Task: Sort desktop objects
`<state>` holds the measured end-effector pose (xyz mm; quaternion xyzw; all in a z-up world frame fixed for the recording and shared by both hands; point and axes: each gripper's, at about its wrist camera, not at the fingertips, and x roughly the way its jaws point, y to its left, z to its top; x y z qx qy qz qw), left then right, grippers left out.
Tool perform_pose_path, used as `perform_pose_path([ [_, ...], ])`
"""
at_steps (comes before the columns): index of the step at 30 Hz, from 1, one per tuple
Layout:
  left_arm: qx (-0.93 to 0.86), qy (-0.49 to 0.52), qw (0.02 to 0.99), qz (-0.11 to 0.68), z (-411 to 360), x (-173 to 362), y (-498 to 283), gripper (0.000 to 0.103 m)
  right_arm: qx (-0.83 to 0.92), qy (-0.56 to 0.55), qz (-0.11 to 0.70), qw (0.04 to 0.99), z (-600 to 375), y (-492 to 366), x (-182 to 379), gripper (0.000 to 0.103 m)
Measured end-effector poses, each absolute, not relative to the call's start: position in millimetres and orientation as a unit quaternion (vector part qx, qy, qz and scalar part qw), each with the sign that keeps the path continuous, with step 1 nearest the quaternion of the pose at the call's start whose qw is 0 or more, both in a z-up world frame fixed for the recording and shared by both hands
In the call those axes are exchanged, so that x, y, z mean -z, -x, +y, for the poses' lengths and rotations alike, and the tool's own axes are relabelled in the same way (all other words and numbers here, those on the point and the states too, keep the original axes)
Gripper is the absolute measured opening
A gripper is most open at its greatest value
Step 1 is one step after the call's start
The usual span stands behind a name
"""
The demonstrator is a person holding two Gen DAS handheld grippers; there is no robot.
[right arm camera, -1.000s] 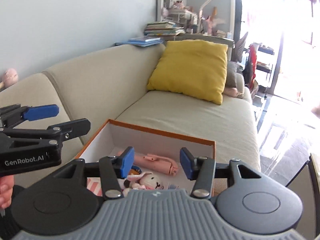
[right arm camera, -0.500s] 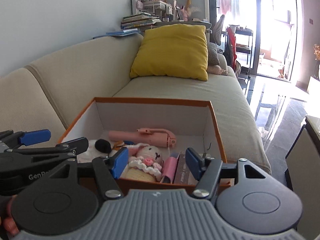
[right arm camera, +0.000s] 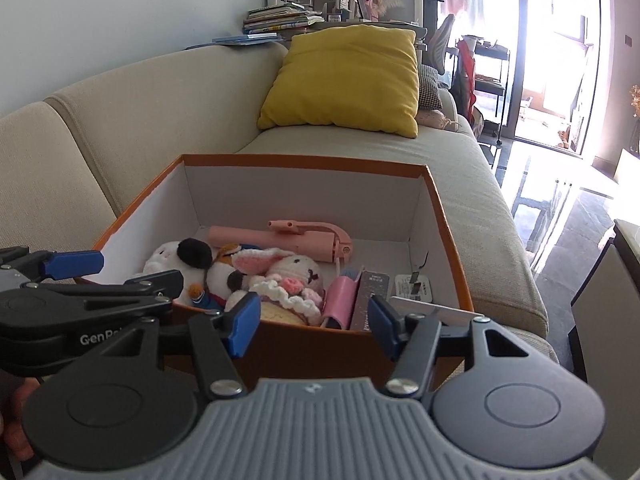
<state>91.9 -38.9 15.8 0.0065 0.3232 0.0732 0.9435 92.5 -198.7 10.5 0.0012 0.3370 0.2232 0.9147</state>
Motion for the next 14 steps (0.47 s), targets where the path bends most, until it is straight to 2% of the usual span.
perform_pose_path([
  [14, -0.074, -0.002, 0.943, 0.325, -38.3, -17.0, -91.7, 0.090, -0.227, -0.008, 0.345, 0.911, -198.3, -93.4, -11.9, 0.062],
])
